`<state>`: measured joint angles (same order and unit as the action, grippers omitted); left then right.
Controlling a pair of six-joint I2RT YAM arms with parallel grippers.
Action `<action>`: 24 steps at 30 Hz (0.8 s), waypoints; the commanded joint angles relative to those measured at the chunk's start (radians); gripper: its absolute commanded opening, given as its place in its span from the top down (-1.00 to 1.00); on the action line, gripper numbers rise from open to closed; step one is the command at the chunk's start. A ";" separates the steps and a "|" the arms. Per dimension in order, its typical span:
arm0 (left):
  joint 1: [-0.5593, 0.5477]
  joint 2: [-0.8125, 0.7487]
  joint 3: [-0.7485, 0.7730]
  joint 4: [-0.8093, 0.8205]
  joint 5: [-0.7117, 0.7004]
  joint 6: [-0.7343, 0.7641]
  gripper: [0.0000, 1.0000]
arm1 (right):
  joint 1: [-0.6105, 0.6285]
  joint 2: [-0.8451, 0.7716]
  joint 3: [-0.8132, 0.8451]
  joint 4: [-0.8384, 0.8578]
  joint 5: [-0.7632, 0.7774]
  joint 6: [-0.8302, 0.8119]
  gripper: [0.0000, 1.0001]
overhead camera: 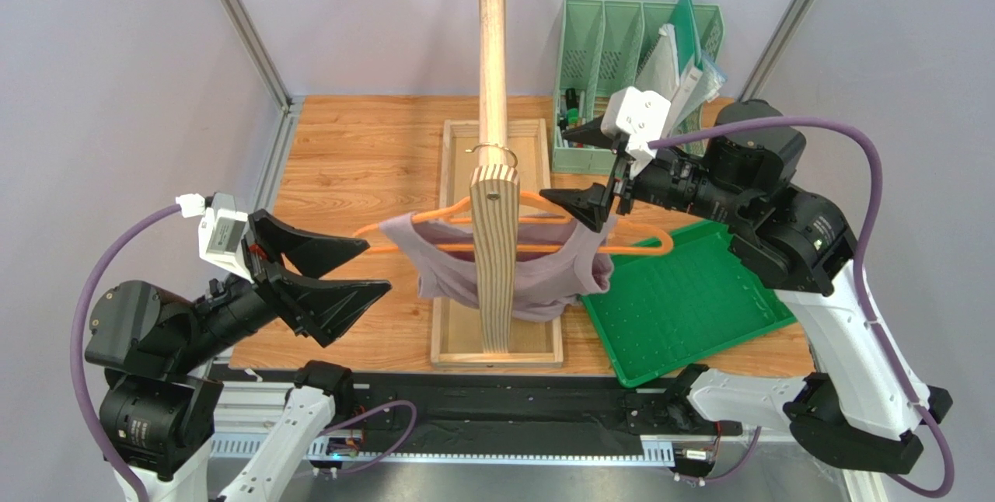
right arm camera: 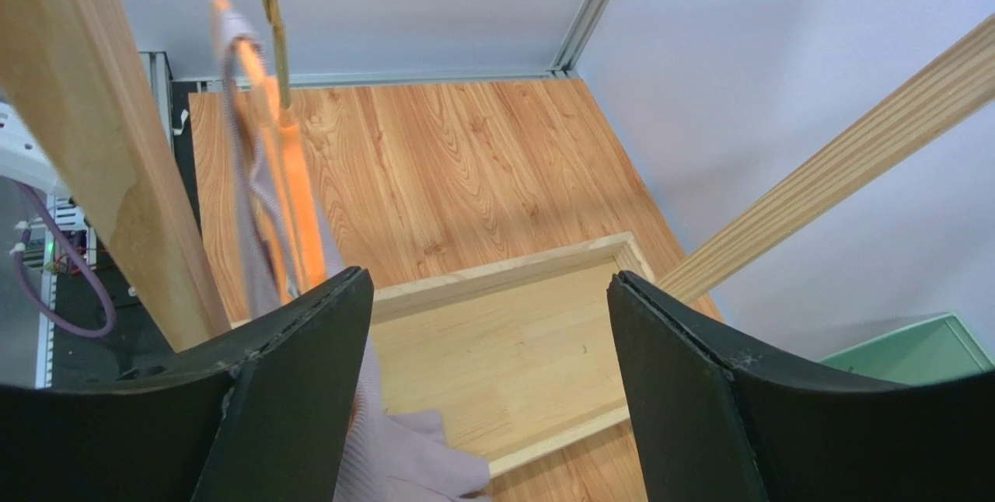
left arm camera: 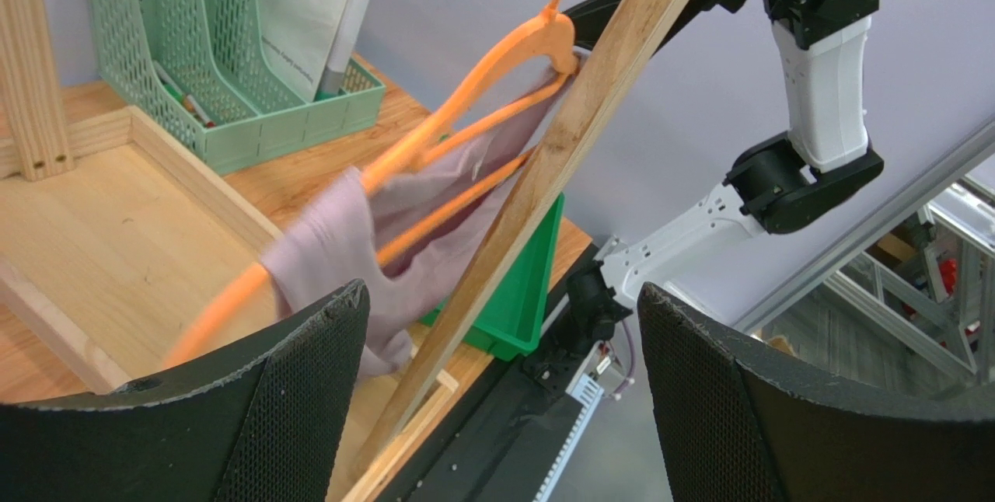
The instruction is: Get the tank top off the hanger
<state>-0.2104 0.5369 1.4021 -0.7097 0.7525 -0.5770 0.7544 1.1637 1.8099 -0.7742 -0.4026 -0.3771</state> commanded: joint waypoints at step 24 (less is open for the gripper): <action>-0.004 -0.017 0.001 -0.054 0.060 0.085 -0.81 | 0.002 0.183 0.258 -0.252 -0.248 0.073 -0.31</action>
<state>-0.2104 0.5255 1.3998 -0.7670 0.7860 -0.5167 0.7544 1.2808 1.9942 -0.9718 -0.6067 -0.2958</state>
